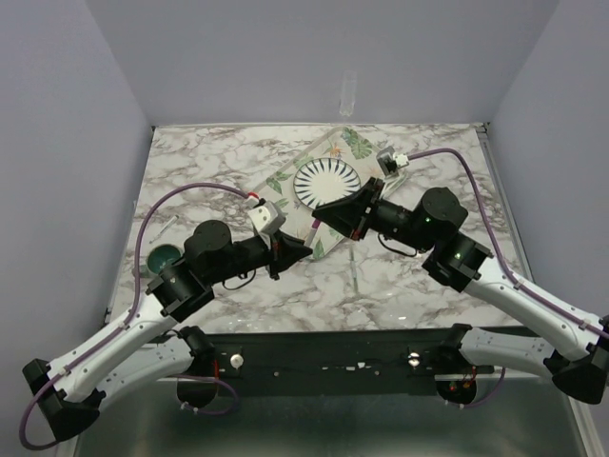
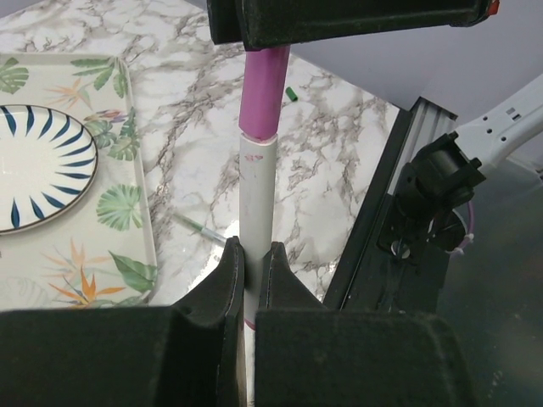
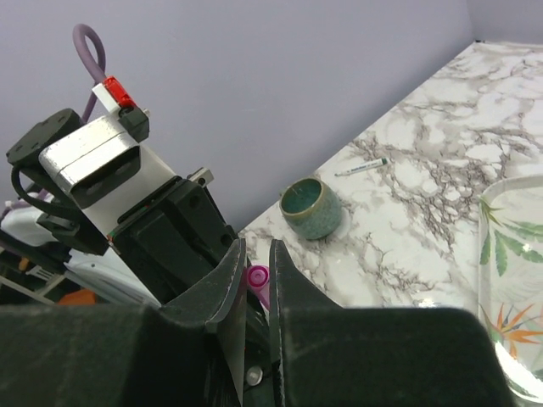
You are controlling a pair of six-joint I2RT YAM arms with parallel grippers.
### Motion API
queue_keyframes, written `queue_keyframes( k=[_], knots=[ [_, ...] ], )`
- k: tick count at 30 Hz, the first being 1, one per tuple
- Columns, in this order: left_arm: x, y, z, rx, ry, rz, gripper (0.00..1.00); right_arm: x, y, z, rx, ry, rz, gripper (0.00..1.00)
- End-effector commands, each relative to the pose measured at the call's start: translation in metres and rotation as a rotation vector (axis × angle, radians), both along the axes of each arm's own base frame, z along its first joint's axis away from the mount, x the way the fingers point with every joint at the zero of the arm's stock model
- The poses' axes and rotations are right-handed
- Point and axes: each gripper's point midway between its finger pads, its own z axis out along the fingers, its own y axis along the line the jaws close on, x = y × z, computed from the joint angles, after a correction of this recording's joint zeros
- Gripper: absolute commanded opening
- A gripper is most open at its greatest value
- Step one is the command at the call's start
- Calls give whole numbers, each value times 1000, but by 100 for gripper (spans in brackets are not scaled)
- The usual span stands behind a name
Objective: Insert the pens into the pen caps
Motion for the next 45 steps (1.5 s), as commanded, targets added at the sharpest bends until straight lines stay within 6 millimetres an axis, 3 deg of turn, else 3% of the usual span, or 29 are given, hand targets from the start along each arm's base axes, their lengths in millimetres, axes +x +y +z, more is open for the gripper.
queue_keyframes(
  k=[1, 9, 13, 14, 18, 19, 21, 22, 25, 26, 29, 33, 37, 40, 45],
  knots=[
    [19, 8, 75, -153, -176, 97, 0, -43, 11, -78, -242, 100, 228, 1],
    [12, 9, 86, -149, -202, 66, 0, -57, 6, -107, -342, 111, 294, 1],
    [13, 11, 87, -163, -204, 81, 0, -68, 10, -112, -295, 165, 339, 1],
    [12, 10, 86, -162, -203, 72, 0, -66, 9, -110, -289, 167, 325, 6],
    [6, 5, 80, -142, -198, 27, 0, -44, 0, -77, -240, 147, 154, 18],
    [5, 5, 77, -138, -195, 19, 0, -34, -3, -50, -208, 100, 97, 22],
    [0, 6, 70, -133, -189, 1, 0, -28, -8, -22, -181, 56, 55, 28],
    [-1, 6, 69, -135, -185, -4, 0, -23, -12, 4, -145, 16, 13, 32],
    [-8, 8, 64, -132, -179, -27, 0, -18, -16, 32, -105, -45, -27, 37],
    [-10, 8, 61, -130, -177, -32, 0, -19, -18, 47, -82, -71, -29, 44],
    [-16, 13, 62, -146, -198, -36, 0, -18, -18, 67, -64, -110, -32, 53],
    [-21, 16, 60, -146, -203, -54, 0, -26, -16, 84, -27, -175, 11, 59],
    [-26, 15, 60, -151, -201, -74, 0, -35, -2, 83, -57, -205, 109, 62],
    [-27, 14, 61, -153, -199, -85, 0, -37, 9, 82, -45, -200, 160, 71],
    [-27, 13, 63, -154, -196, -87, 0, -25, 17, 77, -52, -162, 129, 75]
  ],
)
